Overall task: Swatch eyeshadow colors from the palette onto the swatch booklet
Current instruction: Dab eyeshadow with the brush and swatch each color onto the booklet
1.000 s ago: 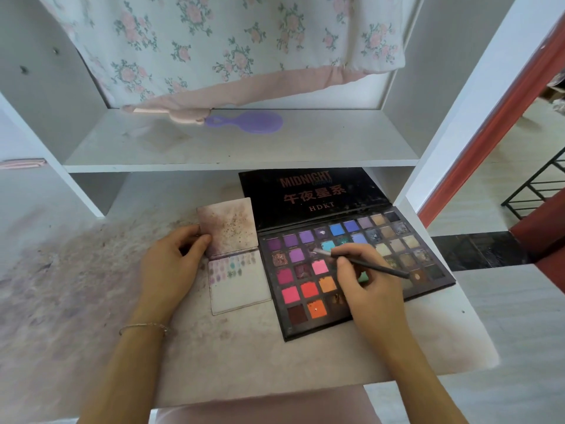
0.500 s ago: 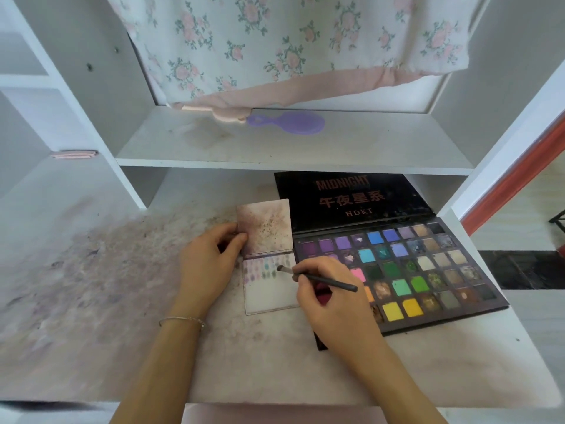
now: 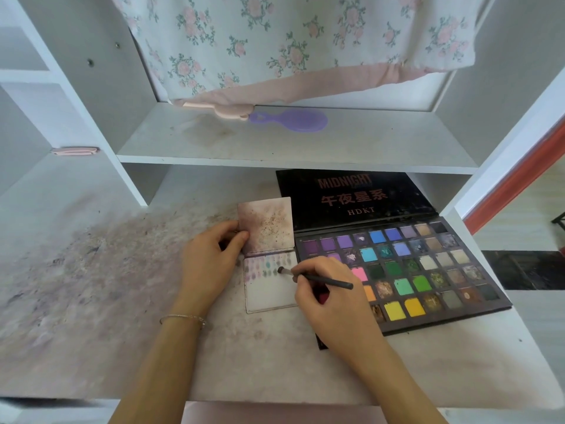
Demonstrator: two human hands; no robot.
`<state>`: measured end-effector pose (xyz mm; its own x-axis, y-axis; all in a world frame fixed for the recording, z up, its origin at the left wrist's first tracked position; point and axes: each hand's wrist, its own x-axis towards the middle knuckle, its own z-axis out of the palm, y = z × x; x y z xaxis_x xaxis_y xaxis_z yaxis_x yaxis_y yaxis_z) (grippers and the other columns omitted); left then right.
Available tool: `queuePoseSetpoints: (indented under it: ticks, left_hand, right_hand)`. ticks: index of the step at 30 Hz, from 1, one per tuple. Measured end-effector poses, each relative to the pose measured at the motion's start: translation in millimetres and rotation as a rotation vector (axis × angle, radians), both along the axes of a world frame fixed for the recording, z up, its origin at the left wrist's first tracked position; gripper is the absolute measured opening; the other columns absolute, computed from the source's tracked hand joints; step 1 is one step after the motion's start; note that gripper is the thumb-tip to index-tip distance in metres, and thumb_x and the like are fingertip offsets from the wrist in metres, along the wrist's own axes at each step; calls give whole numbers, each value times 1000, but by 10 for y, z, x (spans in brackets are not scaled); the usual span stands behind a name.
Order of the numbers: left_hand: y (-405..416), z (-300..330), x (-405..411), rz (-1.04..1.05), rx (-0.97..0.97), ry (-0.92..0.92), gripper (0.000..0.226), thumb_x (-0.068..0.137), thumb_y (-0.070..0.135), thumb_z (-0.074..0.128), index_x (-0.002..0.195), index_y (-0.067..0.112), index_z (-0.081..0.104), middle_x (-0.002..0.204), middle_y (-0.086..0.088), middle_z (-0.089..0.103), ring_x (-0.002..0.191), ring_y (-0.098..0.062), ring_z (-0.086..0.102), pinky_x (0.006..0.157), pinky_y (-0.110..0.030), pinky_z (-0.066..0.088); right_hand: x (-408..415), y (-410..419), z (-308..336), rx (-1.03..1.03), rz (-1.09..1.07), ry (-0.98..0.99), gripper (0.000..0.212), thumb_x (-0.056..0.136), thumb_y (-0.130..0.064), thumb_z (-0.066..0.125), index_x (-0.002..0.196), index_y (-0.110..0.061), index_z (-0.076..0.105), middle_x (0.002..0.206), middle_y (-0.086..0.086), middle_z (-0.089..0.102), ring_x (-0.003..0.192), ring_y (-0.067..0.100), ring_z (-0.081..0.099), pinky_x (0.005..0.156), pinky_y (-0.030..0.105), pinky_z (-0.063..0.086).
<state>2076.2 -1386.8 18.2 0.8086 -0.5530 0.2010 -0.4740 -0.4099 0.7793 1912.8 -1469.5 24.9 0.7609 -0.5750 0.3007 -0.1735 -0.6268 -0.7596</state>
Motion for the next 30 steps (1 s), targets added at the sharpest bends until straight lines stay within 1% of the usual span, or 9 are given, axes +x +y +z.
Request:
queuePoseSetpoints:
  ticks: [3,6,8,12,14,18,22,26,30]
  left_hand:
    - [-3,2,-5,5,-3,-14,15,85,16,61,98,17,69,77,13,63,69,7,54,62,-3,36]
    - [6,0,-2,10,2,-25,15,85,17,61,97,17,69,75,17,60,69,11,52,61,-2,35]
    - [6,-1,0,7,-1,-27,14,85,16,61,96,18,69,73,19,59,69,11,52,60,0,36]
    - [6,-4,4,4,-1,-25,14,85,17,61,96,19,69,73,20,59,69,11,53,60,1,37]
    - [3,-11,9,8,0,-25,14,85,17,61,96,18,69,74,16,61,69,10,53,60,0,37]
    - [2,-10,5,9,-7,-34,13,85,17,61,96,17,69,71,19,58,67,10,52,59,2,36]
    - [3,-11,6,-1,-7,-36,13,85,16,61,96,18,69,74,16,60,67,9,52,58,2,35]
    - [2,-15,6,-10,-16,-30,14,85,14,60,96,17,69,76,14,62,70,6,54,61,-2,35]
    - [1,-7,0,-13,-16,-26,17,86,13,59,100,15,69,81,10,63,71,-4,57,65,-11,38]
  right_hand:
    - [-2,-7,3,-14,-27,-5,15,79,-21,50,86,-17,61,77,-19,52,79,6,52,71,32,50]
    - [9,-7,4,-12,-2,-16,16,79,-20,49,87,-17,62,79,-25,49,81,6,53,72,30,50]
    - [7,-10,-8,-23,6,-2,15,78,-21,49,86,-18,62,77,-23,49,80,6,53,71,29,50]
    - [-30,-19,0,80,-42,-102,10,76,-18,50,79,-24,58,78,-16,55,76,7,54,63,15,46]
    - [-45,-29,17,109,-41,-179,13,79,-19,49,83,-29,57,81,-15,58,79,6,55,64,10,45]
    - [-94,-67,23,150,-47,-242,16,83,-27,45,90,-31,58,85,-13,60,77,7,58,64,14,48]
    - [-208,-173,31,153,-115,-275,24,84,-11,46,90,-32,57,87,-12,63,80,2,60,68,8,44]
    - [-425,-357,51,121,-226,-276,27,88,-8,49,87,-35,54,82,-11,59,70,5,57,59,10,45]
    - [-649,-562,71,146,-370,-299,35,88,1,49,83,-33,51,80,-7,58,71,4,58,55,12,49]
